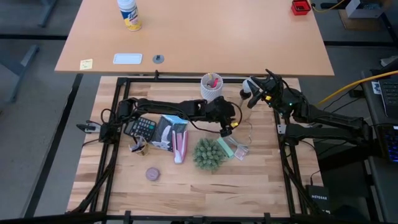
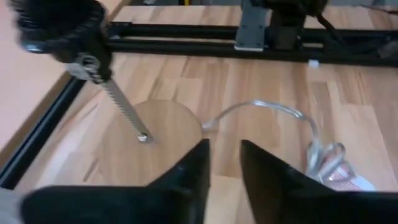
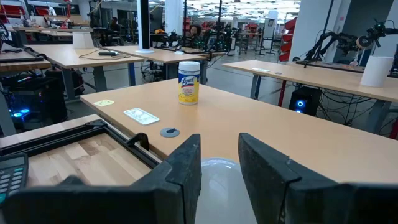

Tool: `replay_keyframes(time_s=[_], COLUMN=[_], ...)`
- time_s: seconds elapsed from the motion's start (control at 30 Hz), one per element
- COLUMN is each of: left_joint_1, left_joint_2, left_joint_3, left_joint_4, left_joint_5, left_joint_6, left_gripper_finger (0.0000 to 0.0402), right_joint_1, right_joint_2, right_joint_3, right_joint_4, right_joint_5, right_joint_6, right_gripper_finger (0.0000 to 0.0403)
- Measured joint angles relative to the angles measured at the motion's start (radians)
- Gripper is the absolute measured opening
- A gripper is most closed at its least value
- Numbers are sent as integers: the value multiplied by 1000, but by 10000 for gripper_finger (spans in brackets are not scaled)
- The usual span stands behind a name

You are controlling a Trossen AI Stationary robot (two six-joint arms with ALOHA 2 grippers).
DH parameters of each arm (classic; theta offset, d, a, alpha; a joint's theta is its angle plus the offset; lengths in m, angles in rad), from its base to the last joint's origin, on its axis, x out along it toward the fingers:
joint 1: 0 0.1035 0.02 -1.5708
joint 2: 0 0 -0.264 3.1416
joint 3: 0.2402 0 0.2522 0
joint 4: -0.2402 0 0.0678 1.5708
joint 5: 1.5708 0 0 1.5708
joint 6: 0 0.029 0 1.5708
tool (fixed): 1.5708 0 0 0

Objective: Screw lightbulb
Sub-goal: Insert the lightbulb into the lamp

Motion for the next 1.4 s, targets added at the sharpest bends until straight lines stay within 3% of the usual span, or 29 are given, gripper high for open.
replay_keyframes(time_s=[0.13, 0.23, 0.47, 0.97, 1.4], left_joint_1=[17, 36, 75, 114, 146], left_joint_2=[-15, -25, -29, -29, -29], left_joint_3=[0, 0, 0, 1, 1], left_joint_4=[4, 15, 207, 437, 434], left_joint_5=[1, 31, 177, 180, 150], left_joint_6=[1, 3, 6, 33, 20], left_gripper_finger=[7, 13, 4, 2, 1], right_joint_1=[0, 0, 0, 0, 0], right_joint_2=[0, 0, 0, 0, 0], right_joint_3=[0, 0, 0, 0, 0], right_joint_4=[0, 0, 0, -1, -1], right_joint_5=[0, 0, 0, 0, -28], right_joint_6=[0, 0, 0, 5, 29], right_gripper_finger=[113, 113, 113, 113, 113])
